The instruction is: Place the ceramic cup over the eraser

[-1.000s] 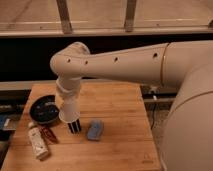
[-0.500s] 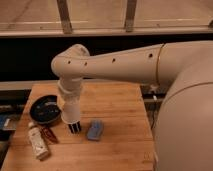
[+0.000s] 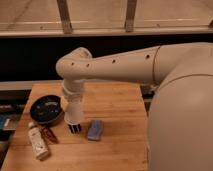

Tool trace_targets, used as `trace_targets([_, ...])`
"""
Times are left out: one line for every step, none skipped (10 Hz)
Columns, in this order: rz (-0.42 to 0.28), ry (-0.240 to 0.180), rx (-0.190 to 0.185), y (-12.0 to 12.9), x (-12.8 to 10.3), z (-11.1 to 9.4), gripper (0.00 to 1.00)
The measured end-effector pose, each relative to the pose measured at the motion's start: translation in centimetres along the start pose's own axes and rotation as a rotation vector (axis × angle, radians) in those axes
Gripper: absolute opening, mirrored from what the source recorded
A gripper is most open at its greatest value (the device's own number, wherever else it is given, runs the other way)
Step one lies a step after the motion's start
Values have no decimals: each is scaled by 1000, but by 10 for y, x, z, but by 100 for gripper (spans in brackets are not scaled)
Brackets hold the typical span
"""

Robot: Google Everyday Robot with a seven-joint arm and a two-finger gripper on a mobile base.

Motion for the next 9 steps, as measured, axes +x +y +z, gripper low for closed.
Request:
trace_targets([0,-1,-12,-1,0,4,0])
trace_targets([-4,-1,-22,-1,-2,7,0])
trace_targets([-8,0,-29,1,-3,9,0])
trace_targets([-12,2,-38,2,-4,12,0])
trace_targets([-16,5,-45,3,-5,16,0])
trace_targets([-21,11,-51,3,-7,20,0])
trace_targets([-26,16,-57,5,-8,23,0])
trace_targets([-36,27,-68,8,-10,31,0])
trace_targets([-39,34,-72,8,-10,34,0])
